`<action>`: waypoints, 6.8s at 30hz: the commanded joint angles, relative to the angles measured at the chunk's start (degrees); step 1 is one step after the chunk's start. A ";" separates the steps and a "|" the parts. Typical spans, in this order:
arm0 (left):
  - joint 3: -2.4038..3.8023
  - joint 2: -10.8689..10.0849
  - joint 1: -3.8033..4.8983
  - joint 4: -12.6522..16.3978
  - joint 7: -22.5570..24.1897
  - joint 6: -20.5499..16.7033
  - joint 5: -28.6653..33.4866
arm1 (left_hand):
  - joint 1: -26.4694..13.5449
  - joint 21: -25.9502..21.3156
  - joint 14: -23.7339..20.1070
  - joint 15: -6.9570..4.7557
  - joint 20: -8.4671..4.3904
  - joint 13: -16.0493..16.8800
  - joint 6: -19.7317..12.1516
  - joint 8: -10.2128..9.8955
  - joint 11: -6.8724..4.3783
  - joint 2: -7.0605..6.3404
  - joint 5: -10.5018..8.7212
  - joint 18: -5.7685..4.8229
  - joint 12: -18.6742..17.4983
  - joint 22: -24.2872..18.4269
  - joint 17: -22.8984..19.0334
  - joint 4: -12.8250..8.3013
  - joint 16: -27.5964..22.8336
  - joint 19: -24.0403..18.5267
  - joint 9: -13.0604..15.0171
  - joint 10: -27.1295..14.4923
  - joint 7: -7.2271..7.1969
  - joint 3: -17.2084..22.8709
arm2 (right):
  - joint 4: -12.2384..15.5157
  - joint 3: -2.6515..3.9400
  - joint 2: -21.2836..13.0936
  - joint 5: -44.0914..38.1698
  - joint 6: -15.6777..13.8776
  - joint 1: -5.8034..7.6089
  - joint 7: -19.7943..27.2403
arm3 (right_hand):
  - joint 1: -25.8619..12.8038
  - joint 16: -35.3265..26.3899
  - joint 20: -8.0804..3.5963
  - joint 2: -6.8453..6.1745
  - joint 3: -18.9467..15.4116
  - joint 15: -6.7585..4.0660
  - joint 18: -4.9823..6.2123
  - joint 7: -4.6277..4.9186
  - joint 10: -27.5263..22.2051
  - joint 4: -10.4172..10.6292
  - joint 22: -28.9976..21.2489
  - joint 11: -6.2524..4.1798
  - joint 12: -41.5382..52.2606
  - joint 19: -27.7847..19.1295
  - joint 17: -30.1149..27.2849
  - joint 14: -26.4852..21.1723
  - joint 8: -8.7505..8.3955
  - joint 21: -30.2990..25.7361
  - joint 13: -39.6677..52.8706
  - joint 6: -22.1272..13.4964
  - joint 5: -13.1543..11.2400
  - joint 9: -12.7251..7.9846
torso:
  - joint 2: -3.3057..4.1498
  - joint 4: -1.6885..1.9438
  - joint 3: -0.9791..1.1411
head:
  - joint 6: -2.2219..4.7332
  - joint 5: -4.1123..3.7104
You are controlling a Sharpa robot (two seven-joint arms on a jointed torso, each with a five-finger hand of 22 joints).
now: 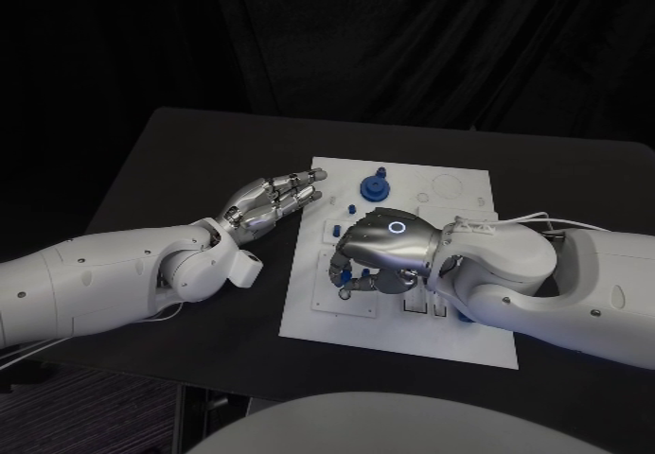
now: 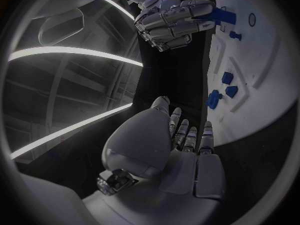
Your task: Assemble the parts on the task board
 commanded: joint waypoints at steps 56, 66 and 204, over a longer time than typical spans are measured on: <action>0.05 0.89 -0.22 -0.71 0.21 1.97 -0.04 | 0.64 0.42 0.13 0.65 0.37 -0.04 -0.31 0.07 0.29 0.22 0.21 0.56 -0.11 0.06 0.13 -0.01 0.20 0.05 -0.03 -0.14 0.12 0.63 | -1.73 0.01 1.41 -4.92 5.70 -2.72 -2.93 | 0.37 -0.72 -0.52 -0.65 0.81 -0.71 0.02 -0.04 4.73 -0.33 12.10 -3.45 -1.06 1.52 7.86 3.80 -0.98 -1.44 0.77 0.80 1.92 0.89 | 0.00 -0.21 0.02 | -0.01 0.48; 0.05 1.04 -0.23 -0.77 0.18 2.00 -0.04 | 0.67 0.43 0.13 0.68 0.42 -0.05 -0.31 0.07 0.30 0.22 0.20 0.56 -0.13 0.08 0.13 -0.01 0.20 0.07 -0.03 -0.16 0.13 0.71 | -2.10 0.01 2.08 -4.97 5.28 -2.86 -1.93 | -3.12 -1.90 0.15 -1.73 -0.46 0.18 0.37 0.93 2.35 1.88 11.58 -2.39 -3.22 0.72 6.50 3.31 -5.58 -3.16 0.99 -6.14 -1.52 -0.11 | 0.01 -0.14 -0.02 | -0.01 0.47; 0.04 -1.16 -0.12 1.34 0.33 0.08 -0.04 | -0.05 -2.30 -0.91 0.07 -1.76 -0.20 -5.80 -0.80 -0.04 -0.25 1.05 -1.00 -1.87 -8.39 -0.31 -0.71 -0.80 -4.51 -1.78 -0.50 0.56 -0.13 | 9.09 -0.08 -22.81 1.44 -1.40 -10.91 -46.79 | -40.45 5.00 -3.22 -1.98 -5.27 -3.56 -2.22 -4.14 26.92 5.01 15.06 -6.78 67.11 5.95 15.09 5.94 8.83 8.17 74.00 -3.59 12.24 24.99 | -1.54 -1.03 0.04 | -0.01 -15.24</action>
